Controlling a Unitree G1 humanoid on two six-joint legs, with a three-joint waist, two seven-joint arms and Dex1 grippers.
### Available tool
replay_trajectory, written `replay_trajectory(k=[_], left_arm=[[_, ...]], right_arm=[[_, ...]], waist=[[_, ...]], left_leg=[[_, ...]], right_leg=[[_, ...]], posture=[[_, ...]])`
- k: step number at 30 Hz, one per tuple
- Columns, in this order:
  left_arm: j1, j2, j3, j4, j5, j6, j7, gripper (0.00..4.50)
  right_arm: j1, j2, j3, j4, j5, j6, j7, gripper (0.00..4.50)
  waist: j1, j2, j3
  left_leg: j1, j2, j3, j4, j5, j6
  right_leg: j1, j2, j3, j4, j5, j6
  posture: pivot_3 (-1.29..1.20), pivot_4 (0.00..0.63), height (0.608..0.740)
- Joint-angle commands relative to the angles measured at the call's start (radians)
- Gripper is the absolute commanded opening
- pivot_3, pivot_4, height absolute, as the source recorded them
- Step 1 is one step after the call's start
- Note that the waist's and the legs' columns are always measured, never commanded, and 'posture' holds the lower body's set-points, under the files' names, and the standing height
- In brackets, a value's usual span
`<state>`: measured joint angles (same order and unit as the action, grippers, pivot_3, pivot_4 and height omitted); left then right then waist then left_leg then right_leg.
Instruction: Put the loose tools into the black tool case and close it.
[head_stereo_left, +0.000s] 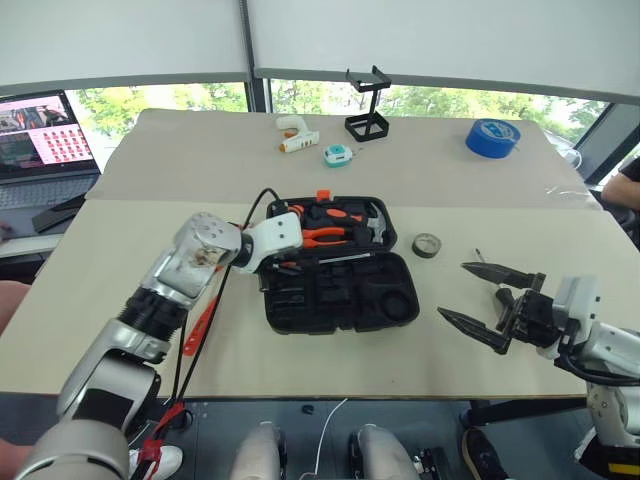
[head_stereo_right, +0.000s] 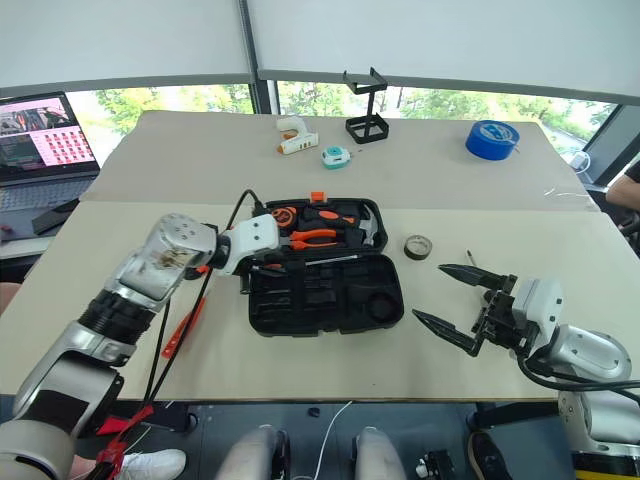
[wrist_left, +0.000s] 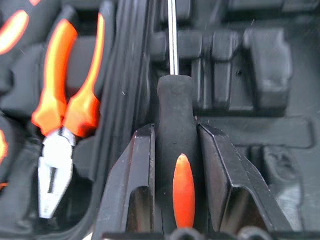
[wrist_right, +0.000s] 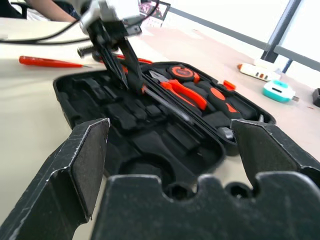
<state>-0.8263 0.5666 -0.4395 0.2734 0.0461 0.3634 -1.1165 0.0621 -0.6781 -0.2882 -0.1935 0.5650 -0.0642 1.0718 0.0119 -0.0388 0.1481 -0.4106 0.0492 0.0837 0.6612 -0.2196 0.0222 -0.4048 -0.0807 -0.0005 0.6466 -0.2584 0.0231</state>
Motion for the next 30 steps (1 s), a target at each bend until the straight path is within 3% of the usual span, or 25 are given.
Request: replay_trajectory(k=[1, 7, 8, 10, 15, 18, 22, 29, 30], left_arm=[[-0.035, -0.012, -0.006, 0.001, 0.029, -0.064, -0.015, 0.81], [-0.035, -0.02, -0.007, 0.026, 0.072, -0.109, -0.009, 0.81], [-0.032, -0.029, 0.003, 0.017, 0.068, -0.081, -0.002, 1.61], [-0.027, -0.056, 0.04, 0.0, 0.038, -0.088, 0.023, 2.09], [-0.003, -0.075, 0.111, -0.054, -0.026, -0.123, 0.029, 3.93], [0.017, -0.087, 0.163, -0.071, -0.061, -0.137, 0.055, 3.93], [0.087, -0.088, 0.222, -0.035, -0.092, -0.167, 0.094, 2.8], [0.126, -0.152, 0.233, 0.061, -0.087, -0.187, 0.165, 0.11], [0.124, -0.164, 0.231, 0.078, -0.078, -0.195, 0.183, 0.04]], right_arm=[[0.011, 0.006, -0.025, -0.052, 0.013, 0.004, -0.023, 4.5], [0.018, 0.008, -0.025, -0.07, 0.017, 0.013, -0.035, 4.5], [0.019, 0.009, -0.023, -0.073, 0.018, 0.014, -0.038, 4.5], [0.02, 0.012, -0.014, -0.079, 0.02, 0.018, -0.043, 4.5], [0.019, 0.017, -0.005, -0.088, 0.023, 0.028, -0.049, 4.5], [0.015, 0.022, -0.001, -0.089, 0.023, 0.035, -0.051, 4.5], [0.004, 0.028, 0.006, -0.085, 0.023, 0.042, -0.055, 4.5], [-0.022, 0.033, 0.013, -0.079, 0.016, 0.05, -0.068, 4.5], [-0.028, 0.034, 0.013, -0.077, 0.017, 0.053, -0.073, 4.5]], waist=[[0.001, 0.0, 0.0], [0.0, 0.0, 0.0], [0.0, 0.0, 0.0], [0.001, 0.0, 0.0], [0.0, 0.0, 0.0], [-0.003, 0.0, 0.0], [-0.004, 0.0, 0.0], [0.005, 0.0, 0.0], [0.006, 0.0, 0.0]], left_leg=[[0.0, 0.0, 0.0, 0.0, 0.0, 0.0], [0.0, 0.0, 0.0, 0.0, 0.0, 0.0], [0.0, 0.0, 0.0, 0.0, 0.0, 0.0], [0.0, 0.0, 0.0, 0.0, 0.0, 0.0], [0.0, 0.0, -0.001, 0.0, 0.0, 0.0], [0.001, 0.0, -0.001, 0.0, 0.0, 0.0], [0.002, 0.0, -0.001, 0.0, 0.0, 0.001], [0.001, 0.0, 0.0, 0.001, -0.001, 0.001], [0.0, -0.001, 0.0, 0.001, -0.001, 0.001]], right_leg=[[0.0, 0.0, 0.0, 0.0, 0.0, 0.0], [0.0, 0.001, 0.001, 0.0, 0.0, 0.0], [0.0, 0.001, 0.001, 0.0, 0.0, 0.0], [0.0, 0.001, 0.002, 0.0, 0.0, 0.0], [0.0, 0.003, 0.006, 0.0, 0.0, 0.001], [0.0, 0.004, 0.008, 0.001, 0.0, 0.001], [0.0, 0.004, 0.009, 0.001, 0.0, 0.001], [0.0, 0.004, 0.009, 0.0, 0.0, 0.002], [0.0, 0.004, 0.009, 0.0, 0.0, 0.002]], posture=[[0.0, 0.15, 0.74], [0.0, 0.15, 0.74], [0.0, 0.15, 0.74], [0.0, 0.15, 0.74], [0.0, 0.15, 0.74], [0.0, 0.15, 0.74], [0.0, 0.15, 0.74], [0.0, 0.15, 0.74], [0.0, 0.15, 0.74]])
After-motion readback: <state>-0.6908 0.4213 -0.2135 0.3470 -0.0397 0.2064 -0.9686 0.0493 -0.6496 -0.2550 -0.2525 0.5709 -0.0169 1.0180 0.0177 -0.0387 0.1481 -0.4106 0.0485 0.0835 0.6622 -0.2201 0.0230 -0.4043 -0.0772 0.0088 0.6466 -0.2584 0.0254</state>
